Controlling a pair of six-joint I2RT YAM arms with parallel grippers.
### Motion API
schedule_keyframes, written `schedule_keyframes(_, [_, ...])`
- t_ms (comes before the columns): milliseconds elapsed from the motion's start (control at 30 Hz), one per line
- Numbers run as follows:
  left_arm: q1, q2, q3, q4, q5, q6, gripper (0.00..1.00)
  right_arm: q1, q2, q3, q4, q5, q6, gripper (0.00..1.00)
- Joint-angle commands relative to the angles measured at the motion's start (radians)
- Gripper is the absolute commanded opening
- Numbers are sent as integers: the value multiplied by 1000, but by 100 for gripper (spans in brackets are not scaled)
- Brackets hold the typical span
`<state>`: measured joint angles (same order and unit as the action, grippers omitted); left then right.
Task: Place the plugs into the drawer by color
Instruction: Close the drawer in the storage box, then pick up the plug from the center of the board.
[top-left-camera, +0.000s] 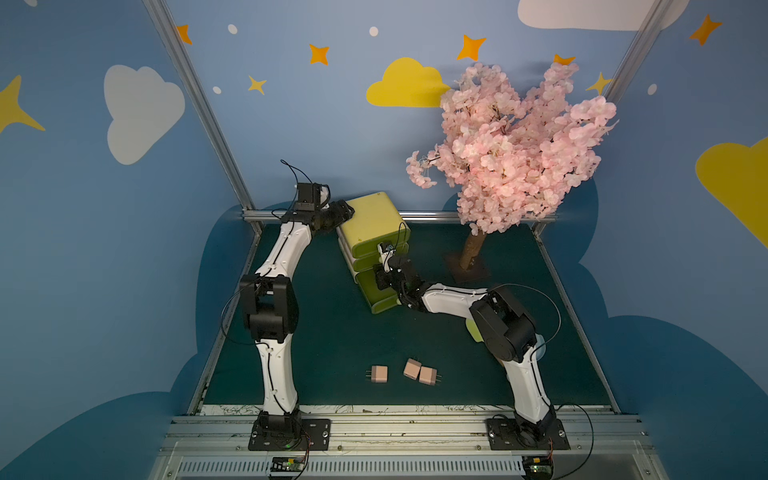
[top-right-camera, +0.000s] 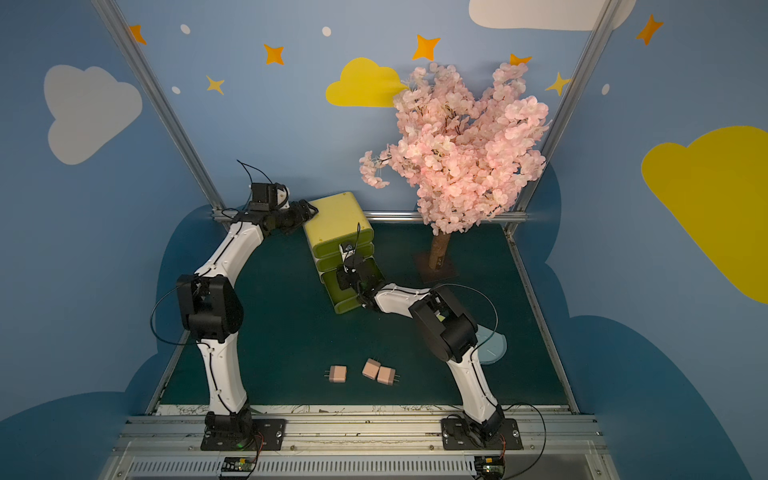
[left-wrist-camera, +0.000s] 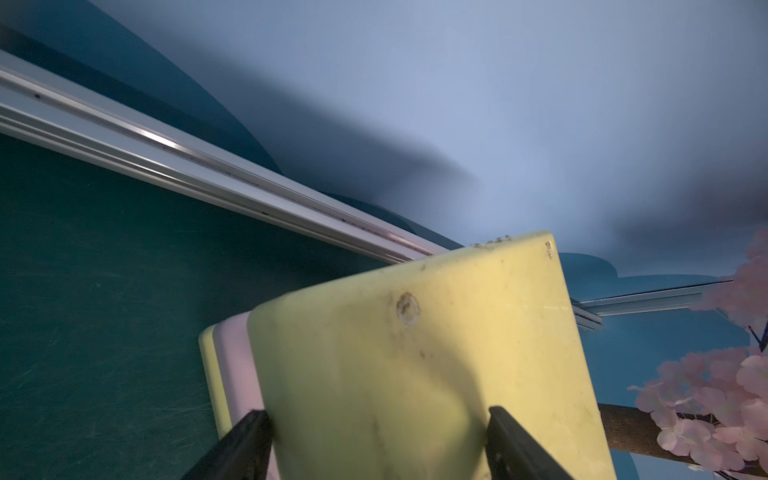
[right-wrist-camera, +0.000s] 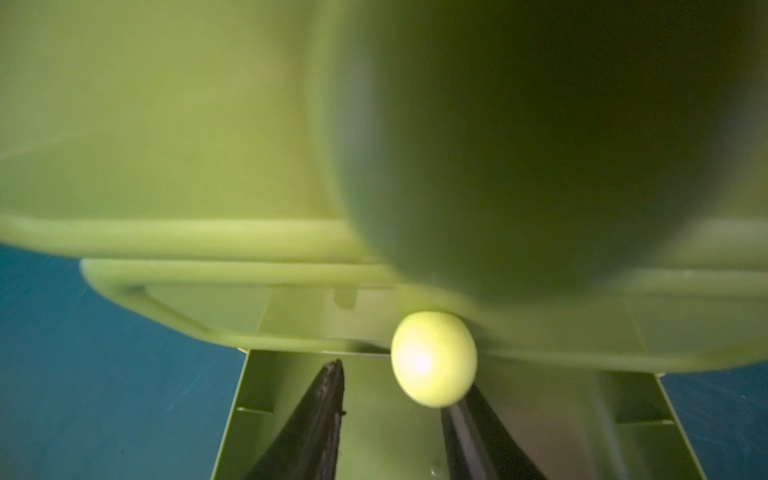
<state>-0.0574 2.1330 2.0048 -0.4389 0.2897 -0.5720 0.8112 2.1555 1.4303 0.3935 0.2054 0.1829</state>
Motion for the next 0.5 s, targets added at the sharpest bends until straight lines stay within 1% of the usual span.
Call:
schedule_keyframes(0, [-10,36,-45,-170,-42,39,81,9,-127,-29,22,-65,-15,46])
schedule_keyframes(167, [-10,41,-43,-162,-34,30,81,23,-305,-113,-150,-141,-23,48])
schedule_keyframes(300, [-13,42,-45,-162,-30,28,81,35,-422,-169,-375,-247,-37,49])
schedule_keyframes(400, [-19,36,-45,-167,-34,32,81,53,-475,-174,-596,-278,-17,49])
schedule_keyframes(467, [-24,32,-46,-167,-37,35,81,72,-500,-190,-693,-312,-48,49])
